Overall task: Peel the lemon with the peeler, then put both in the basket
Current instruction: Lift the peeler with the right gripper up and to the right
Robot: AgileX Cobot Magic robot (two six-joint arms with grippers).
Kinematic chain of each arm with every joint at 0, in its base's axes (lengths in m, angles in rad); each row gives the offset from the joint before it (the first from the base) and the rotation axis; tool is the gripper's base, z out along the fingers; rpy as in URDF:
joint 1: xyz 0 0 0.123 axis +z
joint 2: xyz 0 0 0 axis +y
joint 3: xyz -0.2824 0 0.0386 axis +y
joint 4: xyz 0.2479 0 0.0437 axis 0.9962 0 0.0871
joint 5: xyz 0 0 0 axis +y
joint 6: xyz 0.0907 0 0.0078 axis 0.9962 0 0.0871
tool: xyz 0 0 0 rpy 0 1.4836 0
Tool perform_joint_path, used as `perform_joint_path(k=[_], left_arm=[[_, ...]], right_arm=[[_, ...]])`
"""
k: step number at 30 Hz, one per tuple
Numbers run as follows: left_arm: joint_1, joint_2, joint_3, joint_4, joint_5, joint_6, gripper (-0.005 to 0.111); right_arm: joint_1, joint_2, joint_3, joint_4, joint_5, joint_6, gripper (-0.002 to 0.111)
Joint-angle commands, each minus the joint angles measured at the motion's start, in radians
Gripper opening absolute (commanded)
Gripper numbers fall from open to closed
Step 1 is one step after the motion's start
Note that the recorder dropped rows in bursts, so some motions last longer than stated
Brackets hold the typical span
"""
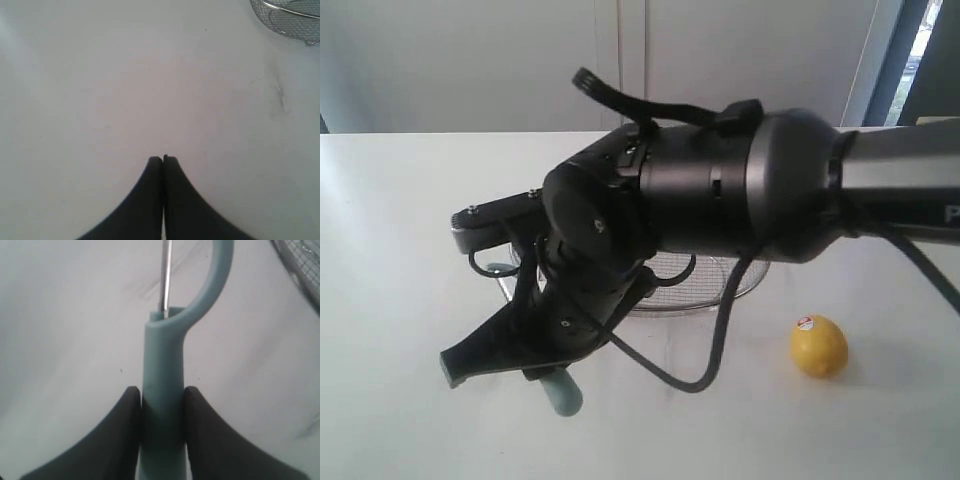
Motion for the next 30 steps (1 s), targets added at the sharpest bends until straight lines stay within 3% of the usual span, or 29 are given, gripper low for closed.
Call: perform_joint_path(k=[1,12,18,24,30], left_arm=[[0.0,-0.005,0.009,-0.003,0.003,-0.003,0.0],[0.0,-0.005,0.009,-0.003,0.003,-0.003,0.0],[0.0,-0.005,0.009,-0.003,0.003,-0.003,0.0],[0.0,-0.005,0.009,-0.003,0.003,-0.003,0.0],[0.0,-0.005,0.009,-0.003,0.003,-0.003,0.0]], right_arm=[[-0.026,-0.038,0.002,-0.004,-0.002,-0.021,0.0],[-0.104,-0.108,0.006,-0.004,0.008,-0.058,0.0],[-0.176,-0.192,0.098,0.042,-0.013,-0.094,0.0],[-0.296,-0.338,0.212,0.068,-0.056,-0.13,0.0],[-0.485,-0.41,0.247,0.273,-0.046,-0.379,0.0]])
